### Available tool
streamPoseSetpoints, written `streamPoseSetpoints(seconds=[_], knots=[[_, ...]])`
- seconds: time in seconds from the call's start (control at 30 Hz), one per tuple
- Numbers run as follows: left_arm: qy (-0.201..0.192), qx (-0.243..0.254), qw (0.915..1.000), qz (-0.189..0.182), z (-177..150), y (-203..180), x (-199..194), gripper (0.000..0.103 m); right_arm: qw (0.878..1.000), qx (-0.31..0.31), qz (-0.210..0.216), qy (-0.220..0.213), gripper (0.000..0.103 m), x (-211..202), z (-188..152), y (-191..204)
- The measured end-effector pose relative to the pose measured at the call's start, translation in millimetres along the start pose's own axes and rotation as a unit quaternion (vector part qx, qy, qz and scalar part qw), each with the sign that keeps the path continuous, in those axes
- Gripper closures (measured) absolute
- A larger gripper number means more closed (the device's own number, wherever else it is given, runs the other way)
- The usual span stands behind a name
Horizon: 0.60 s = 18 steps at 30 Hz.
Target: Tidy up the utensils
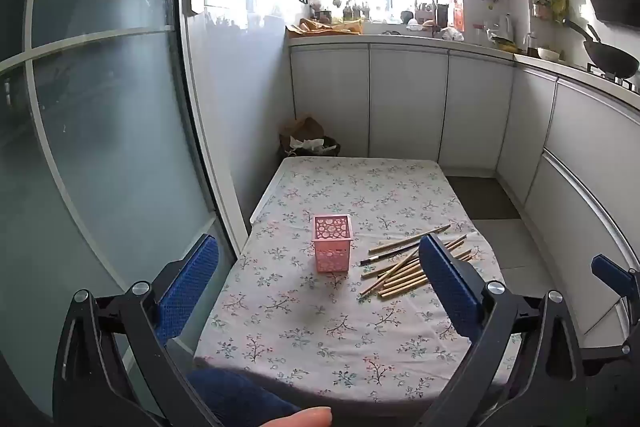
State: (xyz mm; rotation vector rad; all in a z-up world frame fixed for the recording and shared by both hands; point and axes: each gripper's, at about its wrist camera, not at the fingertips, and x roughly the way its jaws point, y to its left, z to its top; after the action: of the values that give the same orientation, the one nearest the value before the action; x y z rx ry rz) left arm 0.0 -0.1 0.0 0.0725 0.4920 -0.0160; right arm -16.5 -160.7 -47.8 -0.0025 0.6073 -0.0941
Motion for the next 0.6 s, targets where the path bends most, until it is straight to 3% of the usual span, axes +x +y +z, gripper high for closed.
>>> streamPoseSetpoints(seconds=[0.6], knots=[[0.009,-0.004,0.9998,-0.018,1,9,12,0.007,1.000,0.005,0.001,0.011,0.006,8,5,2]])
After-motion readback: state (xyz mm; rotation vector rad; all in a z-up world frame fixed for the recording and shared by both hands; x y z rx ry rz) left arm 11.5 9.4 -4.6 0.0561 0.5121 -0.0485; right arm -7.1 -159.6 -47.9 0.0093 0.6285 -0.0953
